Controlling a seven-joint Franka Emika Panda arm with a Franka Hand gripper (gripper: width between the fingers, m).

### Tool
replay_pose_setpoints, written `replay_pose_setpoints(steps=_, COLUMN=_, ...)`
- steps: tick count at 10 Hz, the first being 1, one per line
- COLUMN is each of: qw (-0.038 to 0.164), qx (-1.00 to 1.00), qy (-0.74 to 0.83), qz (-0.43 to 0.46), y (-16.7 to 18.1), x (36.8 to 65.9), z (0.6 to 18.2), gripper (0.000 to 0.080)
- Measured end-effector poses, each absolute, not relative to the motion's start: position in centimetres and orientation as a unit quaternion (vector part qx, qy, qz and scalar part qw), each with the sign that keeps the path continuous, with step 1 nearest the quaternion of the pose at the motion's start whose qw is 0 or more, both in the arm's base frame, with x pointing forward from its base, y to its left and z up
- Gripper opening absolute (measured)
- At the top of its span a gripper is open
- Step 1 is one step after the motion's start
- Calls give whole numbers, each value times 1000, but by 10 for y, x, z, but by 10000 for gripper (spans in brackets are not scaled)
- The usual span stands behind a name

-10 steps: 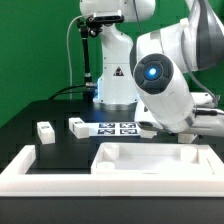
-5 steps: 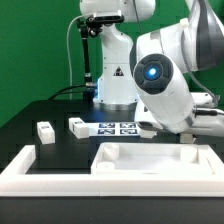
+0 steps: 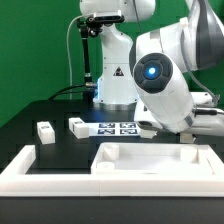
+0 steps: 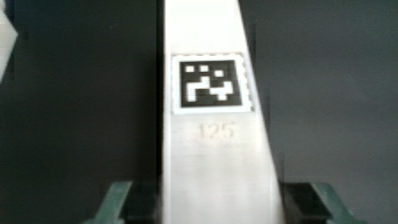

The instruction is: Assemble desk

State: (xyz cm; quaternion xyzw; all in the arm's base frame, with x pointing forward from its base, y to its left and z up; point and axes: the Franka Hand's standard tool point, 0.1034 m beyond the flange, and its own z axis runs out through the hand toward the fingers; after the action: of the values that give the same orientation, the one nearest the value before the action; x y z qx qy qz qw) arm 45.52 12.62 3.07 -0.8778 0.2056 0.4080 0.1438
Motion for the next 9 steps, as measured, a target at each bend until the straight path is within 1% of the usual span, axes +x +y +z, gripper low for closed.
replay_pose_setpoints(steps=1, qw=151, qx=-889, qy=206, qz=381, y=118, x=472, z=61, gripper=290)
replay_pose_setpoints(steps=3, qw=161, qx=-892, qy=198, qz=372, y=107, x=480, z=106, gripper=290)
replay_pose_setpoints(steps=4, qw=160, qx=-905, qy=202, qz=339, y=104, x=491, z=112, gripper=290)
replay_pose_setpoints(steps=6, qw=150, qx=-927, qy=212, qz=270, y=107, x=494, z=109, gripper=290)
replay_pose_setpoints(steps=8, qw=130, qx=-949, qy=198, qz=208, y=95, x=499, z=106, gripper=290)
replay_pose_setpoints(steps=9, qw=128, qx=-959, qy=179, qz=179, y=83, x=515, z=126, gripper=290)
